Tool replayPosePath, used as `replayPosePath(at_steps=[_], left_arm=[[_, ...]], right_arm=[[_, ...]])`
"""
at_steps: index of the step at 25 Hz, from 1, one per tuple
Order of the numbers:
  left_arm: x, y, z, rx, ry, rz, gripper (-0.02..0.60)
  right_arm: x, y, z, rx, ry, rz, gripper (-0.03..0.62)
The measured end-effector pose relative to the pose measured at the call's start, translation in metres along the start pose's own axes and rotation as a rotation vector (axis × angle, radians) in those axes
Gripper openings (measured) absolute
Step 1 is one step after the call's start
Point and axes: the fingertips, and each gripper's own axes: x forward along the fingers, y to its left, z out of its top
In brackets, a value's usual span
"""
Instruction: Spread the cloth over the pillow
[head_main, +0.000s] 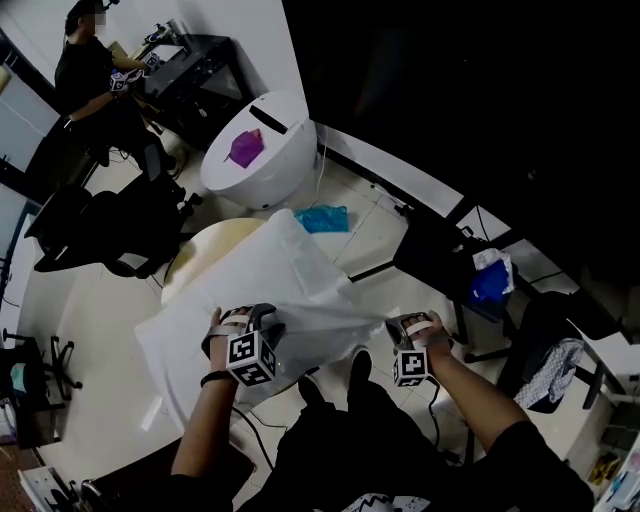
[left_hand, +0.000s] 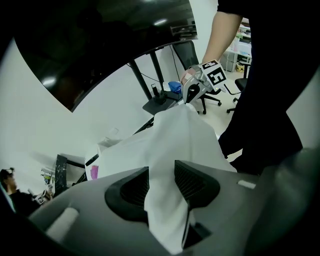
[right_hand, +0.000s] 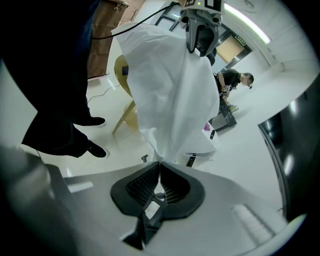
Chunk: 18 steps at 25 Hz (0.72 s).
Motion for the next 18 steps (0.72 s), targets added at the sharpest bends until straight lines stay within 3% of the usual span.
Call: replayPosePath(at_steps=[6, 10, 14, 18], left_arm=[[0.005, -0.001, -0.003, -0.007, 0.024, 0.003, 0.15], [0.008, 0.001, -0.005, -0.019, 0.036, 0.002, 0.15], [0.01, 0.0, -0.008, -0.033, 0.049, 0.0, 0.15], [0.012, 0.001, -0.008, -0.043, 0.064, 0.0, 0.15]], right_arm=[[0.015, 0.009, 0.006, 0.027, -0.01, 0.062, 0.02], [0.013, 0.005, 0.007, 0.138, -0.045, 0.102, 0.029], [0.004, -0.004, -0.004, 0.268, -0.073, 0.131, 0.117], [-0.012, -0.016, -0.017, 0.411, -0.135, 0.19, 0.132]])
